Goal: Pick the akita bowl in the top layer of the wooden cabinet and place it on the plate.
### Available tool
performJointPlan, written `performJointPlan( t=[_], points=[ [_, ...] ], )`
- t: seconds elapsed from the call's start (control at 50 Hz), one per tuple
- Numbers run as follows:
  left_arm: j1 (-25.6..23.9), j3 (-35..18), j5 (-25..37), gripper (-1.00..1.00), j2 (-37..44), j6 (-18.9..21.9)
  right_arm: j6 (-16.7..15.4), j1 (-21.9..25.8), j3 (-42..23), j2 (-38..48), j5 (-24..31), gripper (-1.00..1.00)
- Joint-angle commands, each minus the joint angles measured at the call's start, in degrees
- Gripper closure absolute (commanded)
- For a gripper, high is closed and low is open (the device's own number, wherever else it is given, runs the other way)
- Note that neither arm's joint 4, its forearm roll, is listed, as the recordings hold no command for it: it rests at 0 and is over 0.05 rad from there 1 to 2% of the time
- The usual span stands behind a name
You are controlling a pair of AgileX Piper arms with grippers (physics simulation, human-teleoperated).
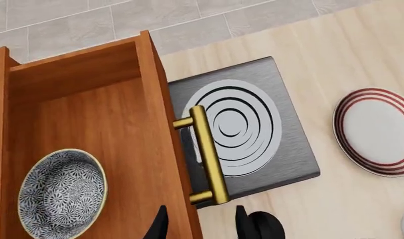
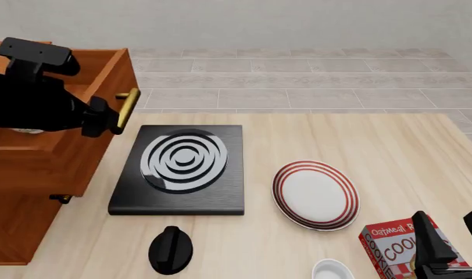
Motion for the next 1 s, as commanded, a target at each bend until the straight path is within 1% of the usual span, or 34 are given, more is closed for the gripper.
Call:
performJointPlan(
  t=[0.02, 0.3, 0.48, 0.68, 0.9, 0.98, 1.0],
  points=[
    [-2.32, -1.07, -0.59, -1.0, 0.81, 0.52, -0.02, 0.01, -0.05, -0.27, 0.26, -1.0],
    [-3.82, -3.45, 0.0, -1.0, 2.17, 0.64, -0.14, 0.1, -0.13, -1.15, 1.18, -1.0],
    [-5.33, -3.7, -0.56, -1.0, 3.04, 0.26, -0.15, 0.16, -0.09, -1.47, 1.49, -1.0],
    [-7.16, -5.07, -0.8, -1.0, 4.46, 0.21, -0.07, 0.12, 0.03, -1.05, 1.03, -1.0],
    [-8.85, -5.38, -1.29, -1.0, 5.34, -0.11, 0.0, 0.08, 0.09, -0.35, 0.23, -1.0],
    [-9.0, -6.29, -1.0, -1.0, 5.7, -0.1, 0.0, 0.08, 0.09, -0.46, 0.33, -1.0],
    [-9.17, -7.18, -0.7, -1.0, 5.93, 0.03, -0.01, 0.1, 0.09, -0.51, 0.38, -1.0]
  ],
)
